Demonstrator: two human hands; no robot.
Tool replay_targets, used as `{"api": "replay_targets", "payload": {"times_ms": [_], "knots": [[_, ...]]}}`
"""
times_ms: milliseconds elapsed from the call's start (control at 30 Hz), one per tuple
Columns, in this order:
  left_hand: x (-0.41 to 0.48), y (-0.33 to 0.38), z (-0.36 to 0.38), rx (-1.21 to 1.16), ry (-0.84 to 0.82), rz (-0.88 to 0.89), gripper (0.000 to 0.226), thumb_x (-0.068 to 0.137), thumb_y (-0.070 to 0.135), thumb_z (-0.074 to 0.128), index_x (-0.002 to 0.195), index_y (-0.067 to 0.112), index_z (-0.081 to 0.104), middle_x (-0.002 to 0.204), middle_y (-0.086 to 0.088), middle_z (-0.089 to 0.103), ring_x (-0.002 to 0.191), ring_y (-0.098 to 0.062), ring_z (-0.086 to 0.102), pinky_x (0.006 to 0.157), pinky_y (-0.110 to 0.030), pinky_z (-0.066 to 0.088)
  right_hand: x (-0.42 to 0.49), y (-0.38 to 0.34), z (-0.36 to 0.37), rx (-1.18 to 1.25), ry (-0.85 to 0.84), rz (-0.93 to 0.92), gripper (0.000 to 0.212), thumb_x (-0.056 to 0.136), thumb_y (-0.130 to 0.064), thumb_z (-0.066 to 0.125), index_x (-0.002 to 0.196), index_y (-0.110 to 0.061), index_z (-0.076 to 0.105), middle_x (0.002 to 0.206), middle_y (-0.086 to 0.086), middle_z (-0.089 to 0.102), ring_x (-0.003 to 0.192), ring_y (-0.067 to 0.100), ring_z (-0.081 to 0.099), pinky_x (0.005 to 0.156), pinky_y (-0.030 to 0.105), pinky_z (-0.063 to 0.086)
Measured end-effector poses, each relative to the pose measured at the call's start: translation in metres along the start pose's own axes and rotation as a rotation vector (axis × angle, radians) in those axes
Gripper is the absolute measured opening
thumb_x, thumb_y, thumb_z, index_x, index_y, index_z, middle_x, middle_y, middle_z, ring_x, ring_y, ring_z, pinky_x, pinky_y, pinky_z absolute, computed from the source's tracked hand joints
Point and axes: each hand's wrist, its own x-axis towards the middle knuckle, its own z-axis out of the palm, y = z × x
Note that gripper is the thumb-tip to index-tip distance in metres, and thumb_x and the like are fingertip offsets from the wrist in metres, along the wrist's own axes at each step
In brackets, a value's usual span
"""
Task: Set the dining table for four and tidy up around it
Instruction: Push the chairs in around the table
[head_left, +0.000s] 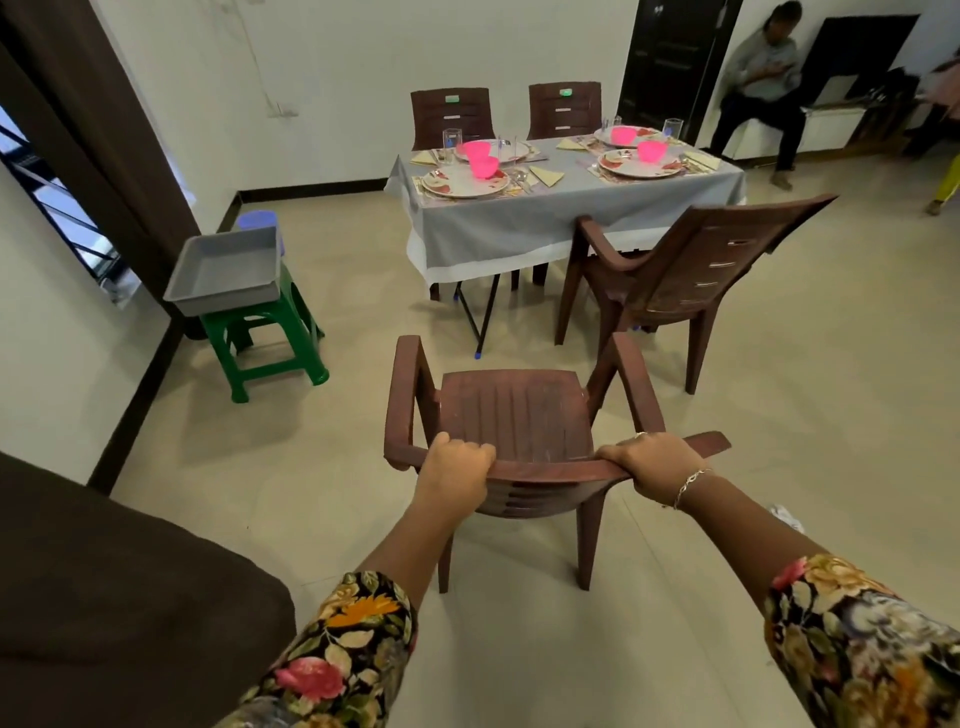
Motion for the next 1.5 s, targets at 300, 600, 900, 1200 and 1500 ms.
{"api": "replay_targets", "payload": {"times_ms": [300,600,900,1200,1500], "knots": [[0.061,-0.003,-0.007,0.019,-0.102,0.005,0.017,0.095,0.022,0.048,0.108,0.015,0.057,0.101,-0.005,0.065,0.093,-0.022,0.062,0.085,-0.033,0.049,0.036,0.058,0.011,0.002,0.104,0.085,0.037,0.089,-0.007,0.038,0.115,-0.027,0.055,0.108,-0.004,0.064,0.104,0.02,0.056,0.08,0.032,0.049],[0.138,0.006,-0.013,0.084,-0.096,-0.067,0.017,0.093,0.018,0.048,0.108,0.015,0.057,0.101,-0.007,0.066,0.093,-0.024,0.063,0.084,-0.033,0.049,0.1,0.124,0.014,-0.011,0.143,0.047,0.031,0.088,-0.006,0.039,0.107,-0.022,0.058,0.102,-0.002,0.065,0.101,0.021,0.056,0.082,0.031,0.046],[0.199,0.002,-0.014,0.13,-0.103,-0.16,0.019,0.094,0.016,0.046,0.107,0.015,0.059,0.102,-0.007,0.067,0.094,-0.025,0.065,0.083,-0.034,0.05,0.153,0.169,0.008,0.014,0.169,-0.022,0.027,0.09,-0.008,0.041,0.106,-0.022,0.059,0.1,-0.001,0.065,0.099,0.021,0.057,0.079,0.03,0.045],[0.265,-0.023,-0.013,0.135,-0.096,-0.185,0.021,0.095,0.02,0.045,0.108,0.016,0.061,0.1,-0.005,0.068,0.092,-0.024,0.066,0.083,-0.033,0.051,0.214,0.199,-0.004,-0.026,0.154,-0.024,0.031,0.089,-0.006,0.042,0.112,-0.021,0.057,0.102,0.004,0.065,0.101,0.025,0.057,0.076,0.031,0.042],[0.35,-0.066,-0.017,0.137,-0.08,-0.167,0.018,0.093,0.015,0.045,0.105,0.013,0.059,0.1,-0.007,0.067,0.092,-0.026,0.064,0.08,-0.034,0.049,0.306,0.237,-0.015,-0.027,0.124,-0.031,0.028,0.089,-0.011,0.042,0.109,-0.021,0.058,0.103,0.002,0.064,0.104,0.024,0.057,0.084,0.033,0.042]]}}
